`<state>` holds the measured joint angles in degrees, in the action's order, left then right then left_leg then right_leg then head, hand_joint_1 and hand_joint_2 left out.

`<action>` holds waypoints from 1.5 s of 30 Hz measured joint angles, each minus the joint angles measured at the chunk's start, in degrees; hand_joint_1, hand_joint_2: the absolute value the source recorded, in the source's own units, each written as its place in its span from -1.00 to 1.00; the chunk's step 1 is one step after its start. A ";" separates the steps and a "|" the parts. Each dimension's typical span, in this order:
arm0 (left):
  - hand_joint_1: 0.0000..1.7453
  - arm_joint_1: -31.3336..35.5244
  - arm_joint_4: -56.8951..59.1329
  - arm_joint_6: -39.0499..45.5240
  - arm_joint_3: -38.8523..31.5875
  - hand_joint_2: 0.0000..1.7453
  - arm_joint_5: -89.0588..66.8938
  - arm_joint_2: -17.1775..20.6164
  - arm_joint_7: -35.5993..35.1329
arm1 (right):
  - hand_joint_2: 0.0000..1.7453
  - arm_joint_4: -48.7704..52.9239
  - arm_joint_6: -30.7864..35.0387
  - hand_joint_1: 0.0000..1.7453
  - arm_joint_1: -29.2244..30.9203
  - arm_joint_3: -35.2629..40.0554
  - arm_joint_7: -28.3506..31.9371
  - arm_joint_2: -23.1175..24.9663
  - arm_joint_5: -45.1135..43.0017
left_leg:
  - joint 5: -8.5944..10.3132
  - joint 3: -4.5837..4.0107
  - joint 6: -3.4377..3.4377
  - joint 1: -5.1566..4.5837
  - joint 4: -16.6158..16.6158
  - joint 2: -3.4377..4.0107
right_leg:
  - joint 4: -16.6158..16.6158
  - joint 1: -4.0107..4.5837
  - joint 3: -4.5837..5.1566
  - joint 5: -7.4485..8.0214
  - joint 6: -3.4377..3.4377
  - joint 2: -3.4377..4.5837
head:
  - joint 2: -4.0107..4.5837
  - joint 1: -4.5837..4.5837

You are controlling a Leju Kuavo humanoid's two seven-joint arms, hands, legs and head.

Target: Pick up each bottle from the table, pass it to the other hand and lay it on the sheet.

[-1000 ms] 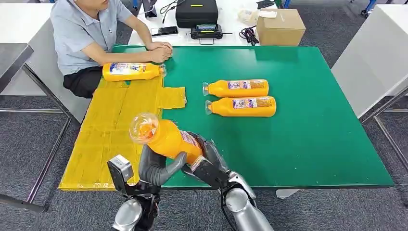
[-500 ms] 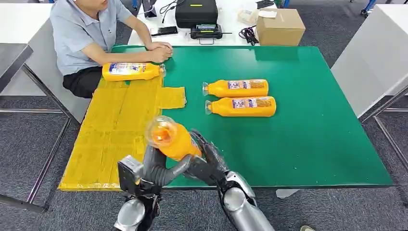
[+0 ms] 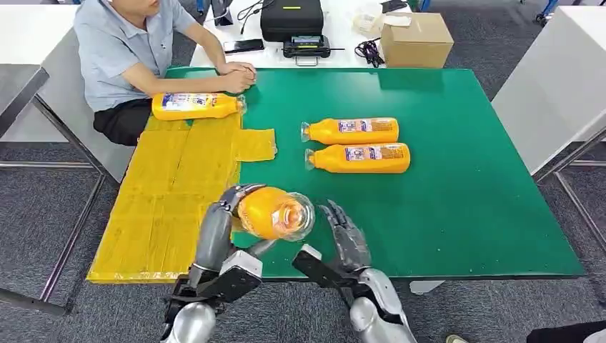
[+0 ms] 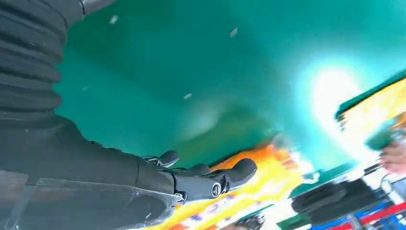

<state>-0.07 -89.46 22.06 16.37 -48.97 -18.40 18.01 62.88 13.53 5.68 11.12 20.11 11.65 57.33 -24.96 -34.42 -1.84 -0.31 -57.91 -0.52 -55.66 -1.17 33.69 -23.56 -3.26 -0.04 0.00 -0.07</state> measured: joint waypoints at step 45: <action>-0.52 18.37 37.57 1.00 -10.82 1.00 -41.12 8.48 -25.18 | 1.00 -2.56 -3.45 -1.00 0.27 -3.41 10.36 1.73 -9.93 | 0.06 0.06 0.01 0.01 0.00 -0.02 | -0.04 0.00 -0.09 0.01 0.00 0.00 | 0.00 -0.02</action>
<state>18.31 -51.89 23.06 5.55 -90.09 -9.92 -7.17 60.33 10.08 5.95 7.72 30.47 13.38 47.41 -24.89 -34.36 -1.82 -0.30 -57.91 -0.54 -55.70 -1.17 33.60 -23.55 -3.25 -0.04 0.00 -0.09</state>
